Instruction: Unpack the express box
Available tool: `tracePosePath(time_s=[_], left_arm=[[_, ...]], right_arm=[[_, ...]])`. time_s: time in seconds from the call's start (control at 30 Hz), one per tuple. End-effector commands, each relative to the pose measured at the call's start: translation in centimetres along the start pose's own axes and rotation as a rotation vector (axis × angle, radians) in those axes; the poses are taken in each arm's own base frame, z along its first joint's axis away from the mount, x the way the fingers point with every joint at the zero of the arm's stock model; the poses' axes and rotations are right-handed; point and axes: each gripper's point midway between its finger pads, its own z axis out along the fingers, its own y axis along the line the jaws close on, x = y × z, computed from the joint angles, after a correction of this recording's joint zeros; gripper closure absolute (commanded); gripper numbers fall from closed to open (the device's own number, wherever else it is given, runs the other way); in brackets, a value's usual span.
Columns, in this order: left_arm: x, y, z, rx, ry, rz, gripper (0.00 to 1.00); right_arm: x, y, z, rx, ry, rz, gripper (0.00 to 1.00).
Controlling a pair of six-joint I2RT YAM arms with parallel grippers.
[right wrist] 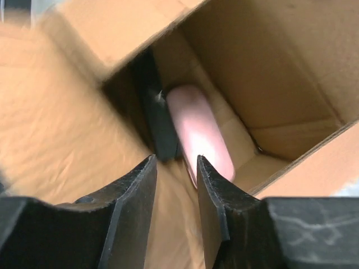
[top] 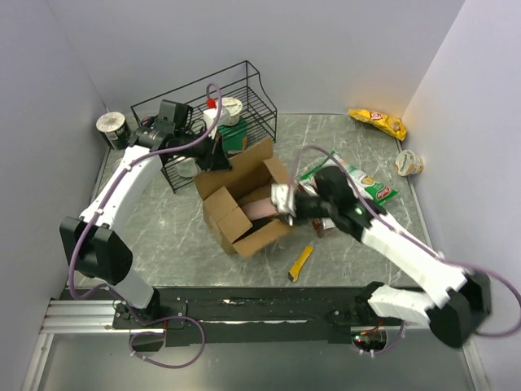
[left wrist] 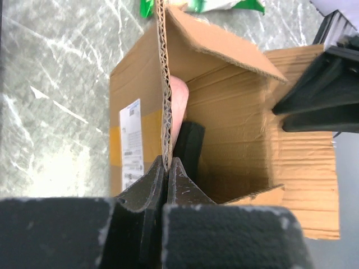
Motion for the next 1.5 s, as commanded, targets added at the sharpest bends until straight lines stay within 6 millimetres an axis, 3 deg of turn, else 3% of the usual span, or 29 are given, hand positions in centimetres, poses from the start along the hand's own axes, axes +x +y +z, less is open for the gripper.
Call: tracePosePath(time_s=[0.0, 0.13, 0.27, 0.47, 0.67, 0.77, 0.83, 0.93, 0.97, 1.03, 1.17, 1.47], left_arm=[[-3.9, -3.7, -2.3, 0.033, -0.124, 0.175, 0.99], [-3.2, -6.4, -2.4, 0.147, -0.123, 0.186, 0.99], [-2.1, -7.5, -1.8, 0.219, -0.1, 0.165, 0.99], [-2.5, -6.1, -0.8, 0.232, -0.104, 0.085, 0.99], [-1.6, -4.2, 0.4, 0.338, -0.089, -0.086, 0.99], [-1.0, -4.0, 0.4, 0.431, -0.082, -0.159, 0.99], [-0.7, -3.8, 0.4, 0.497, -0.079, -0.197, 0.99], [-0.4, -2.7, 0.4, 0.537, -0.071, -0.305, 0.99], [-0.3, -2.5, 0.1, 0.56, -0.075, -0.326, 0.99], [0.5, -2.1, 0.4, 0.58, -0.049, -0.388, 0.99], [2.4, -0.8, 1.2, 0.563, -0.016, -0.347, 0.99], [2.1, 2.5, 2.7, 0.431, 0.008, -0.286, 0.99]], right_arm=[[0.6, 2.9, -2.5, 0.009, -0.048, -0.271, 0.56], [2.1, 4.2, -2.3, -0.002, -0.044, -0.284, 0.54], [1.3, 2.5, -1.5, 0.039, -0.064, -0.322, 0.51], [-1.9, -1.7, 0.0, 0.075, -0.06, -0.302, 0.51], [-2.1, -4.3, 2.1, 0.074, 0.051, -0.312, 0.51], [-2.1, -4.5, 2.4, 0.035, 0.09, -0.317, 0.51], [-1.2, -3.4, 2.4, -0.04, 0.139, -0.323, 0.51], [-0.6, -3.7, 3.0, -0.103, 0.197, -0.31, 0.5], [0.8, -3.1, 3.6, -0.147, 0.245, -0.283, 0.48], [1.6, -3.2, 4.2, -0.167, 0.262, -0.297, 0.47], [2.9, -1.4, 5.9, -0.303, 0.244, -0.315, 0.42], [4.3, 3.1, 8.0, -0.602, 0.214, -0.139, 0.32]])
